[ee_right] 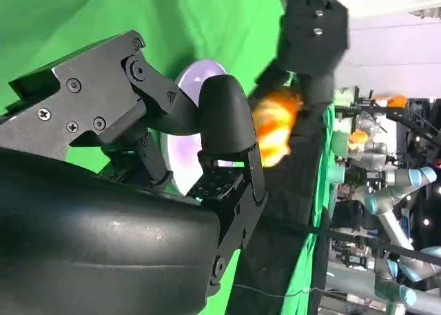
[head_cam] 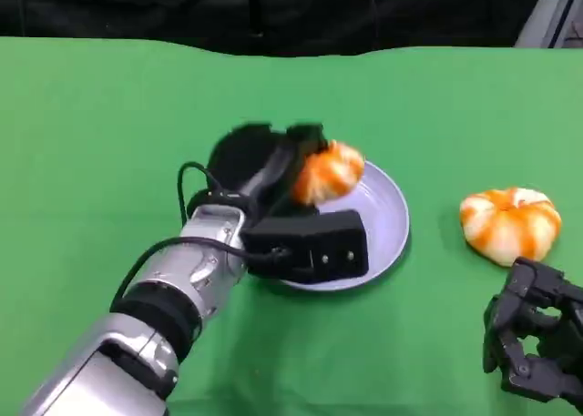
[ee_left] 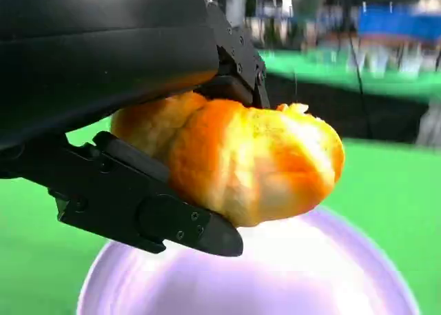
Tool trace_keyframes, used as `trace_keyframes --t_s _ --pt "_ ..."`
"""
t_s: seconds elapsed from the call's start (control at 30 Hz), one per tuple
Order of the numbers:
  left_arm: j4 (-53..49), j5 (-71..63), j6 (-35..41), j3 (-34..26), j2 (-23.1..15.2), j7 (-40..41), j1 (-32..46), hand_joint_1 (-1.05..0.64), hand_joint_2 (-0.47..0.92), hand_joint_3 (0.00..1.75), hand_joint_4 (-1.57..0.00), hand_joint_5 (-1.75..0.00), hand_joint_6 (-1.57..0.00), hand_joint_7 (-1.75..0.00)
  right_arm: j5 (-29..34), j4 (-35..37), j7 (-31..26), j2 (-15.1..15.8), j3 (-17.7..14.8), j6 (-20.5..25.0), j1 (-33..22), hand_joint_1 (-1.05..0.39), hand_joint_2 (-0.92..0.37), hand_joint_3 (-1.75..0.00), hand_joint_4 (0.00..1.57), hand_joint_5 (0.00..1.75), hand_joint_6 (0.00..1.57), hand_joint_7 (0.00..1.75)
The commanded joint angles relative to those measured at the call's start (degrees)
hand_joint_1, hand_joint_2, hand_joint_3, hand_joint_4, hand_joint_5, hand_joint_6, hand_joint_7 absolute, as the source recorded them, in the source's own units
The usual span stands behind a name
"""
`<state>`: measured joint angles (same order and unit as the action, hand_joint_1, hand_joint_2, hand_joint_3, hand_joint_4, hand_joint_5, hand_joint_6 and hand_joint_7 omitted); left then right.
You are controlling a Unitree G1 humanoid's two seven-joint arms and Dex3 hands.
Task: Grasp the bread from the table and place it into the plate.
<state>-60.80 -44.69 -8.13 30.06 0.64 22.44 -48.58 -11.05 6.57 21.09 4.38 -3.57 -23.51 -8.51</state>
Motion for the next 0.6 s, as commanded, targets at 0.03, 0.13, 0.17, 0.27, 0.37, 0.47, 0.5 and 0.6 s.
trace_keyframes --t_s 0.03,0.13,0.17,0.27,0.37,0.47,0.5,0.6 --pt "0.0 0.2 0.8 1.5 -0.2 -3.6 -0.7 -0.45 0.92 0.38 -0.62 -0.1 -0.71 -0.02 -0.6 -0.4 0.0 0.4 -0.1 -0.2 -0.3 -0.12 -0.58 -1.16 0.88 1.75 0.74 1.69" --pt "0.7 -0.5 2.2 3.8 -0.4 -10.5 -0.2 -0.67 0.92 0.5 -0.31 -0.02 -0.49 0.0 -0.8 -0.6 0.2 0.5 -0.2 0.2 -0.4 -0.12 -0.58 -1.16 0.88 1.75 0.74 1.69" --pt "1.0 -0.4 2.1 4.2 -0.7 -11.6 0.2 -0.73 0.92 0.53 -0.24 -0.01 -0.44 0.0 -0.7 -0.6 0.2 0.6 -0.2 0.1 -0.4 -0.12 -0.58 -1.17 0.88 1.75 0.74 1.69" --pt "1.8 0.3 1.6 4.3 -1.0 -12.4 1.0 -0.79 0.92 0.55 -0.2 0.0 -0.41 0.0 -0.4 -0.4 0.2 0.6 -0.2 -0.2 -0.4 -0.12 -0.57 -1.18 0.87 1.75 0.73 1.69" --pt "2.3 0.9 1.2 4.2 -1.2 -12.7 1.8 -0.84 0.92 0.57 -0.17 0.0 -0.39 0.0 -0.6 -0.4 0.1 0.4 -0.3 -0.2 -0.4 -0.11 -0.56 -1.19 0.87 1.75 0.73 1.69" --pt "2.9 0.9 1.5 4.4 -1.7 -14.3 1.9 -0.97 0.92 0.68 -0.03 0.0 -0.29 0.0 -0.8 -0.4 0.3 0.4 -0.3 -0.1 -0.3 -0.1 -0.57 -1.19 0.87 1.75 0.74 1.68" --pt "3.1 0.9 1.6 4.4 -1.8 -14.6 1.9 -0.99 0.92 0.7 -0.01 0.0 -0.28 0.0 -0.7 -0.4 0.3 0.5 -0.3 -0.2 -0.3 -0.1 -0.57 -1.19 0.87 1.75 0.74 1.68" --pt "4.4 1.0 2.4 4.2 -2.1 -15.6 2.4 -1.04 0.92 0.75 0.0 0.0 -0.24 0.0 -0.8 -0.5 0.2 0.5 -0.3 0.2 -0.3 -0.1 -0.57 -1.19 0.87 1.75 0.74 1.68"
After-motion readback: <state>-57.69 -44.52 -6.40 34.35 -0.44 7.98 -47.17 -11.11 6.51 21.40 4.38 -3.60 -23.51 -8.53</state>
